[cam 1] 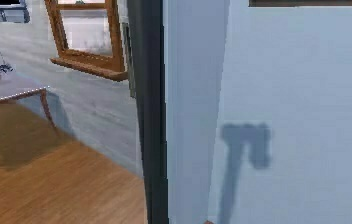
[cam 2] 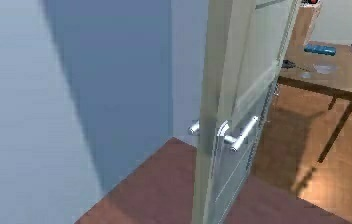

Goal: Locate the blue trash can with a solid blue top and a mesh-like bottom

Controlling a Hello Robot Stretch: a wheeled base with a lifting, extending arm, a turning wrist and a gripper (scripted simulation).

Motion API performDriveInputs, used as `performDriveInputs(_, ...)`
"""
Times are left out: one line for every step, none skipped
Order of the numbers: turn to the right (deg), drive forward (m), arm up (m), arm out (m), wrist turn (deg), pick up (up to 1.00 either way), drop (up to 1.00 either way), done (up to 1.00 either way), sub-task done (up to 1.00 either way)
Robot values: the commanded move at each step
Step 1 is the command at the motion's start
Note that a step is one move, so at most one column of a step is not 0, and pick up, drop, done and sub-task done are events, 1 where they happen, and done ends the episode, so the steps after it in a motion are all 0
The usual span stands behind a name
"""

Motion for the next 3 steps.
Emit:
performDriveInputs(-45.0, 0.0, 0.0, 0.0, 0.0, 0.0, 0.0, 0.0, 0.0)
performDriveInputs(-6.0, 0.0, 0.0, 0.0, 0.0, 0.0, 0.0, 0.0, 0.0)
performDriveInputs(0.0, 1.0, 0.0, 0.0, 0.0, 0.0, 0.0, 0.0, 0.0)
